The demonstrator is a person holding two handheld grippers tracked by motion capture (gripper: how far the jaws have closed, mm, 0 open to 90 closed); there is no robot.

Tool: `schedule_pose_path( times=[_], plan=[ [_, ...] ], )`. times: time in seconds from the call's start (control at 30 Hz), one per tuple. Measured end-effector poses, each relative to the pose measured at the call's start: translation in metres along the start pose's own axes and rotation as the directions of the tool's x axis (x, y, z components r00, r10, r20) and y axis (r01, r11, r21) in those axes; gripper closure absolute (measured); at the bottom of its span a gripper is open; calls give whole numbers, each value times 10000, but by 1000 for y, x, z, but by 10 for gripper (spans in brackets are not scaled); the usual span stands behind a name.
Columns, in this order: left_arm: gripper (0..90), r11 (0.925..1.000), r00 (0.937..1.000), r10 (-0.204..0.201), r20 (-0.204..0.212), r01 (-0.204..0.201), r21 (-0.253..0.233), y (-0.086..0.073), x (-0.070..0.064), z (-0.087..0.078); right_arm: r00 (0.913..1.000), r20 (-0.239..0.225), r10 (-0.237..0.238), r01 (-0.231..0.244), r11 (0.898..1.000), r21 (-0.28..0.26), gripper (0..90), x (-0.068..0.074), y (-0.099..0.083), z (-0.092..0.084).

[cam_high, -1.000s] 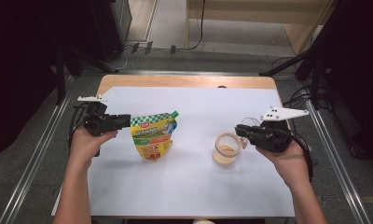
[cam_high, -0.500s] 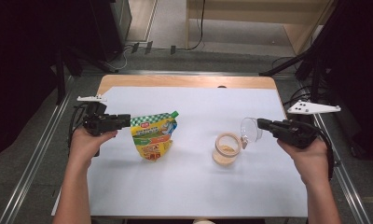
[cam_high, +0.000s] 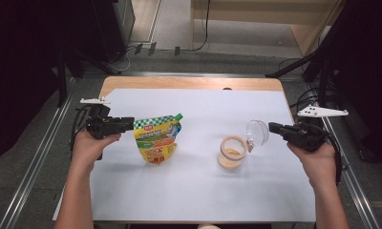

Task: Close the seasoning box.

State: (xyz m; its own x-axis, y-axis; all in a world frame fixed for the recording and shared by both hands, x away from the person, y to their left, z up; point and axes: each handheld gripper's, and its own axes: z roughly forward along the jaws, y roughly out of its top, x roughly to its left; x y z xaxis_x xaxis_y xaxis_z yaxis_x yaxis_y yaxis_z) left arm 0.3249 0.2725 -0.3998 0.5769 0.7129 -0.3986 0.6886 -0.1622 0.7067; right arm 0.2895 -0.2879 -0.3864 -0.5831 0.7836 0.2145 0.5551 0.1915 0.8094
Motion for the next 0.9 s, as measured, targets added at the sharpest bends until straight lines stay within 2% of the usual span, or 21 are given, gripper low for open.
schedule_pose_path(
  times=[0.13, 0.27, 0.53, 0.9],
  plan=[
    [513, 10000, 10000, -14, 19, 14, -7, 0, 0, 0, 9999, 13, 162, -162, 9996, 218, 900, -4, -7, 9],
    [512, 10000, 10000, -15, 14, 15, 51, 0, 0, 2, 9992, -202, 354, -348, 9989, 322, 900, -5, -12, 19],
    [511, 9999, 10000, -25, 44, 24, 147, 0, 0, 5, 9994, -307, 167, -150, 9984, 550, 900, 3, -14, 32],
    [510, 9998, 10000, -16, 73, 14, 188, 1, -1, 7, 9971, -759, -69, 97, 9993, 367, 900, 14, -13, 34]
  ],
)
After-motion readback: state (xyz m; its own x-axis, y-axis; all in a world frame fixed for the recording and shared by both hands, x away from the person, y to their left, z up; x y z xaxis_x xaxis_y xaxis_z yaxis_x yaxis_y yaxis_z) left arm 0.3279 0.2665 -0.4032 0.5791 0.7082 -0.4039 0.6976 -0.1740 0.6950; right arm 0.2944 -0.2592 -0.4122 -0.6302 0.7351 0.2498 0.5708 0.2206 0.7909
